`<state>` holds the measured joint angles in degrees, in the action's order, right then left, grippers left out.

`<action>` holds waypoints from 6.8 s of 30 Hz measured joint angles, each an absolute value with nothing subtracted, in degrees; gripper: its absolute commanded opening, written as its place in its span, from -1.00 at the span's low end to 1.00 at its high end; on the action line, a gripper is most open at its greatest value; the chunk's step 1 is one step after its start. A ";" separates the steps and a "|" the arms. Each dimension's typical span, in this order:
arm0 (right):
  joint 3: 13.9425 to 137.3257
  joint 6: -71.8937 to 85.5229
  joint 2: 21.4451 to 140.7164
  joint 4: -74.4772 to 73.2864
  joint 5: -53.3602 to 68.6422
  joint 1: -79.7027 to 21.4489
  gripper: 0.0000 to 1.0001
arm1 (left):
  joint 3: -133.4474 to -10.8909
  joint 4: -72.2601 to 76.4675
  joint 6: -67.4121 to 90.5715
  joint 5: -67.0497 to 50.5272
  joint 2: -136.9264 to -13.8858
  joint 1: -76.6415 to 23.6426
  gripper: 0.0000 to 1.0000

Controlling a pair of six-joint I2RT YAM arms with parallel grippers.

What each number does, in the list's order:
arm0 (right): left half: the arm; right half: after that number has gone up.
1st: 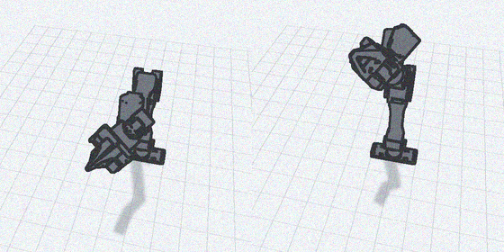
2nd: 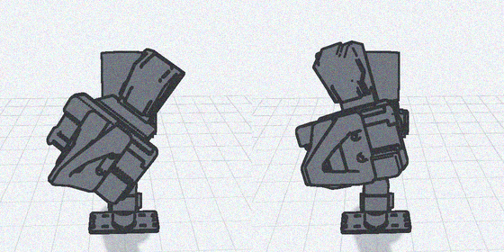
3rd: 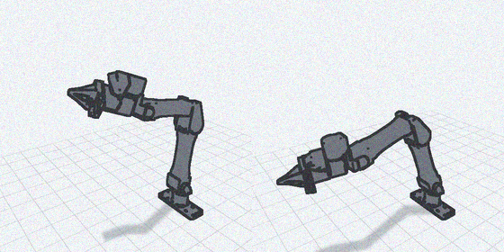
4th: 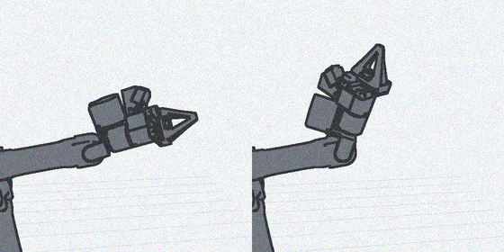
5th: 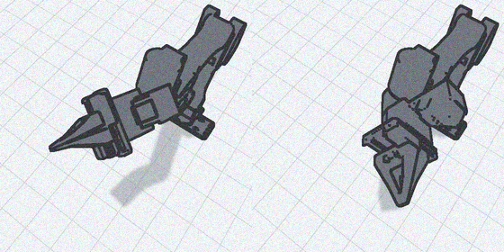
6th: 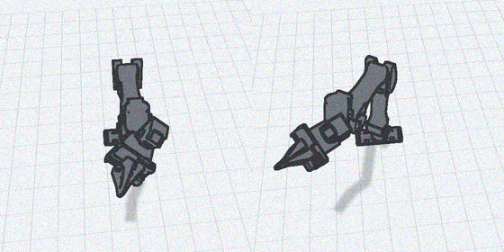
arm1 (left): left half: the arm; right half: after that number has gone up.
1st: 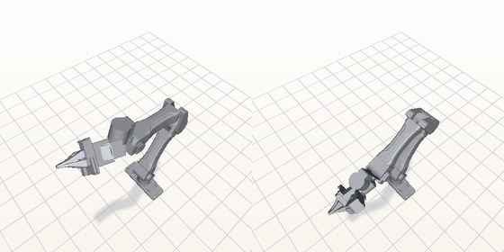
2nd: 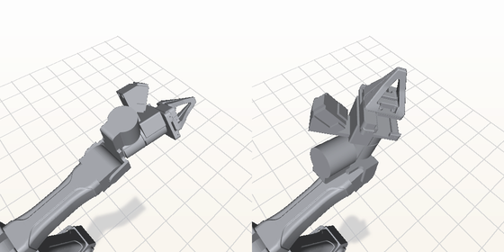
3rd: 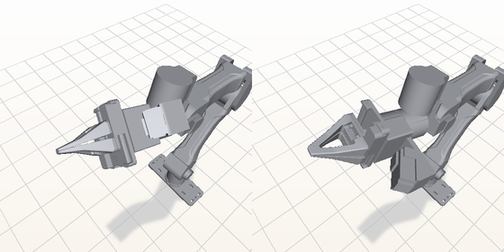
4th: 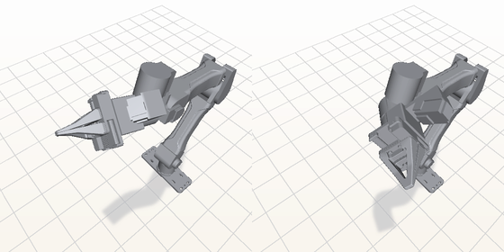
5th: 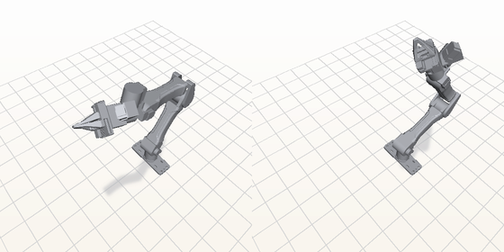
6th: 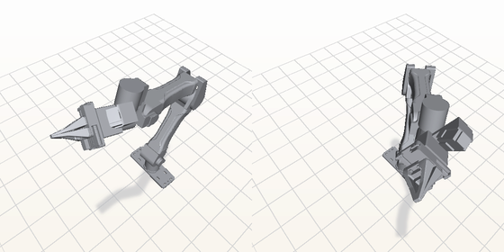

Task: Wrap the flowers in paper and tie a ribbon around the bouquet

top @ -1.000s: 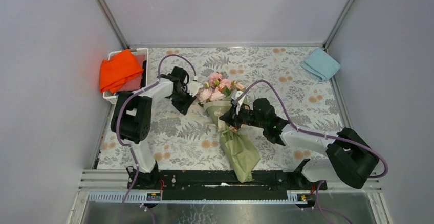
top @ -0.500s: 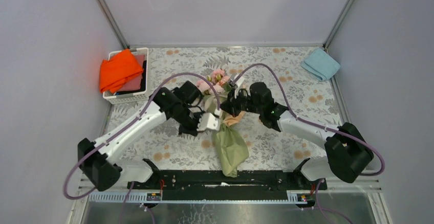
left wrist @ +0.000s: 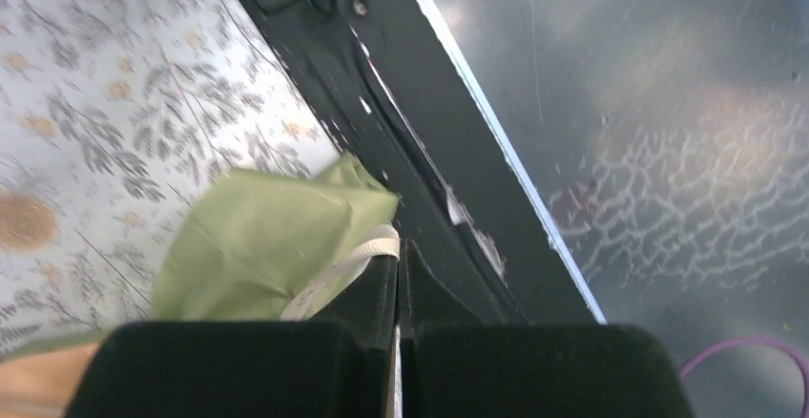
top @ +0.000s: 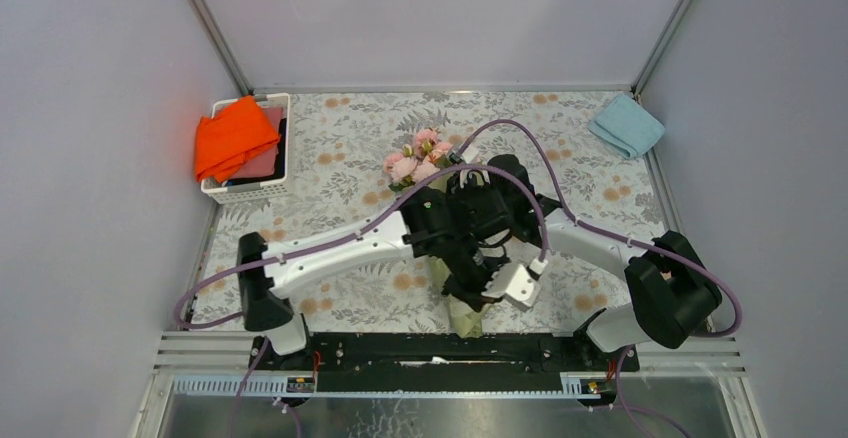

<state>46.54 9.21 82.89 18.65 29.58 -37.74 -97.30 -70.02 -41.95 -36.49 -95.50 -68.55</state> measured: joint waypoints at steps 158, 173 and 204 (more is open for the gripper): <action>42.19 1.39 67.77 -9.63 22.04 -31.90 -1.00 | -40.56 -21.26 -50.68 -37.43 -71.29 -27.53 -1.00; 42.17 5.48 71.79 -8.49 25.39 -31.55 -1.00 | -38.79 -27.27 -62.08 -35.55 -71.46 -27.53 0.24; 38.26 9.89 73.45 0.84 30.17 -31.55 -1.00 | -50.59 3.49 -26.15 -22.41 -86.94 -41.17 -0.29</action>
<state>38.26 9.89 73.45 0.84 30.17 -31.55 -50.59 3.49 -26.15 -22.41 -86.94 -41.17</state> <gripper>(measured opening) 0.017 0.341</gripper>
